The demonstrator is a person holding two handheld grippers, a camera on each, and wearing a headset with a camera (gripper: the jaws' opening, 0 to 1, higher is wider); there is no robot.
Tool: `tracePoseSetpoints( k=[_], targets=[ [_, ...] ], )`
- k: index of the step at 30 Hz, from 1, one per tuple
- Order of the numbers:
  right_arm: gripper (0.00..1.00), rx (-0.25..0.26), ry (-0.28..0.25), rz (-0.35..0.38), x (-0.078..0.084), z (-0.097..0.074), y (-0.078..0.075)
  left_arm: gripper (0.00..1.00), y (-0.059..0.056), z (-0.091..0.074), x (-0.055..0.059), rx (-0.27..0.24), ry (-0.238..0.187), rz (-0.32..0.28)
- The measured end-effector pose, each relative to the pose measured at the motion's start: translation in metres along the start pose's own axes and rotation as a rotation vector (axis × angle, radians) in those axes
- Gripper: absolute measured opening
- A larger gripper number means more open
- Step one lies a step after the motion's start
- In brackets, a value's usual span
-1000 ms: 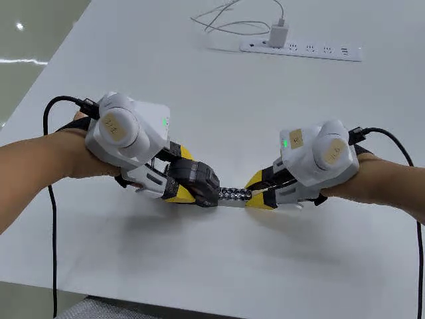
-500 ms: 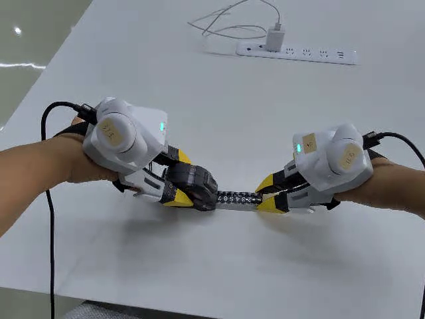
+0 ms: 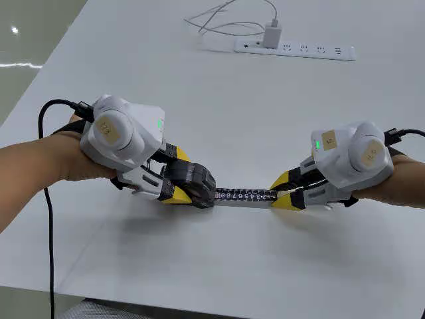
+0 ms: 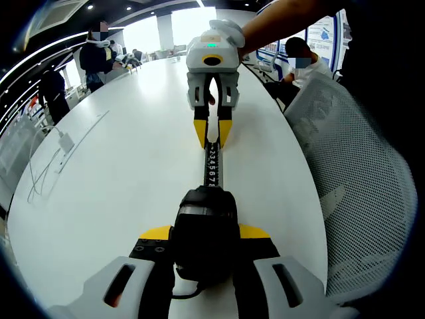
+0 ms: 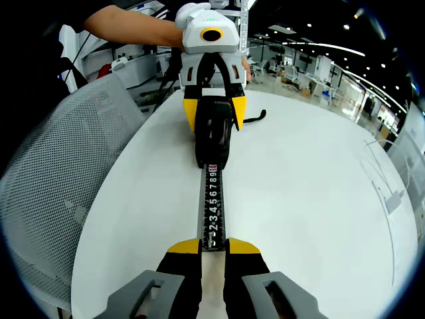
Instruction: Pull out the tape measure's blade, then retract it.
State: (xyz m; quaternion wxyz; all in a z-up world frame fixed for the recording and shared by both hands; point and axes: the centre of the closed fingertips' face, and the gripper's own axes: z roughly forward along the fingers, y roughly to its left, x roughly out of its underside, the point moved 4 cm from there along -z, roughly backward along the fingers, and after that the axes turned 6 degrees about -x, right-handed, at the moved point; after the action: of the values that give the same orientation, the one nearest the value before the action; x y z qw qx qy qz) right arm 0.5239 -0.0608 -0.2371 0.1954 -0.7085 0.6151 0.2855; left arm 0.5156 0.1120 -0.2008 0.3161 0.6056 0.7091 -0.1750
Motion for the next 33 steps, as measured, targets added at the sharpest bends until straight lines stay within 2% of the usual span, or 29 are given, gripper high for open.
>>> tracePoseSetpoints(
  k=[6, 17, 33],
  targets=[
    [0.07, 0.009, 0.003, 0.012, 0.006, -0.006, 0.002, 0.28, 0.0, 0.0, 0.0, 0.0, 0.002, 0.002],
    [0.07, 0.022, 0.017, 0.038, 0.024, -0.026, 0.006, 0.28, 0.0, 0.001, 0.0, 0.001, 0.002, 0.0],
    [0.07, 0.033, 0.037, 0.059, 0.042, -0.044, 0.009, 0.28, -0.001, 0.001, -0.001, 0.002, 0.002, 0.0]
  ],
)
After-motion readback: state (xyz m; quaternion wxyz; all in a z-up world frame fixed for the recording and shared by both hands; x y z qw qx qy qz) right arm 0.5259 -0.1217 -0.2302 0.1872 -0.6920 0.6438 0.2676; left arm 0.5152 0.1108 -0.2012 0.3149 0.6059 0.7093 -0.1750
